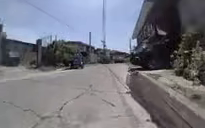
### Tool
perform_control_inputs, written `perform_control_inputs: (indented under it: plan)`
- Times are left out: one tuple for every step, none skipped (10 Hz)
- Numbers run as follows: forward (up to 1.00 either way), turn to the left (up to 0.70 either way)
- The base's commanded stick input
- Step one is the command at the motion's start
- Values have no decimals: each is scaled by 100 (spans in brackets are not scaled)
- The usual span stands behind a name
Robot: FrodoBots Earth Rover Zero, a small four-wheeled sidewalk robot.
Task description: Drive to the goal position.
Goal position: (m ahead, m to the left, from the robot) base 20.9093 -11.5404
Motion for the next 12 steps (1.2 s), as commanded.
perform_control_inputs:
  plan:
    - [100,2]
    - [100,2]
    - [100,2]
    - [0,0]
    - [0,0]
    - [0,0]
    - [42,1]
    - [88,2]
    - [100,-27]
    - [100,-17]
    - [100,2]
    - [100,-5]
